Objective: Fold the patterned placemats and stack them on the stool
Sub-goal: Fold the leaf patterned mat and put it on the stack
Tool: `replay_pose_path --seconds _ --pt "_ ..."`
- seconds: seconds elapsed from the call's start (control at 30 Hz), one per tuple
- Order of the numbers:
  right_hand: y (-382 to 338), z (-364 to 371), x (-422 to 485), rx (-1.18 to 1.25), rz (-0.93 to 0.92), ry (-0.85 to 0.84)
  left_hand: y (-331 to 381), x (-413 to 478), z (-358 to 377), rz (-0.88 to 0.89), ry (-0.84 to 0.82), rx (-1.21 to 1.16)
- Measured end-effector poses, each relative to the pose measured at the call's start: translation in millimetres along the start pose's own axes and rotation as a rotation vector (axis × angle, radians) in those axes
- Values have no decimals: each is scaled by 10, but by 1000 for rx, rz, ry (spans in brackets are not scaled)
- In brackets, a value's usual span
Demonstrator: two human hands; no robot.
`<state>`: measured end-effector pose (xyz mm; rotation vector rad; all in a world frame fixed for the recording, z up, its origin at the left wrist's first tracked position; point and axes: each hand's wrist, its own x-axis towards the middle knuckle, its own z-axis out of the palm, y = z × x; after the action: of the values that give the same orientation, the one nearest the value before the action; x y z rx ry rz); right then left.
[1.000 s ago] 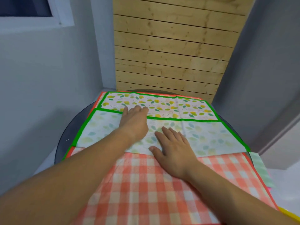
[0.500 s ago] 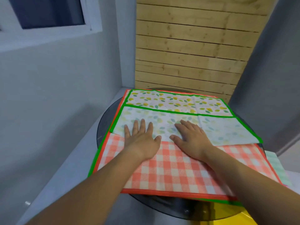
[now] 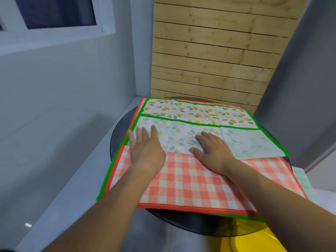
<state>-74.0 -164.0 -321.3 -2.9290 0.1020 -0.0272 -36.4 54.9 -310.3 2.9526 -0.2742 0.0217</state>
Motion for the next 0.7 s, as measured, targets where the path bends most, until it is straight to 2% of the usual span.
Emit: replay_pose_path --seconds 0.07,0.13,0.2,0.43,0.7 --pt "-4 10 9 -1 3 6 171 70 -4 173 92 -106" --pt "-3 21 13 1 6 16 372 166 26 330 36 -199" --pt "7 31 6 7 6 24 512 236 115 424 -63 -190" --pt "193 12 -16 9 -35 8 523 323 278 415 -179 -20" --pt "1167 -284 -405 -23 142 -95 531 335 323 389 -196 29"
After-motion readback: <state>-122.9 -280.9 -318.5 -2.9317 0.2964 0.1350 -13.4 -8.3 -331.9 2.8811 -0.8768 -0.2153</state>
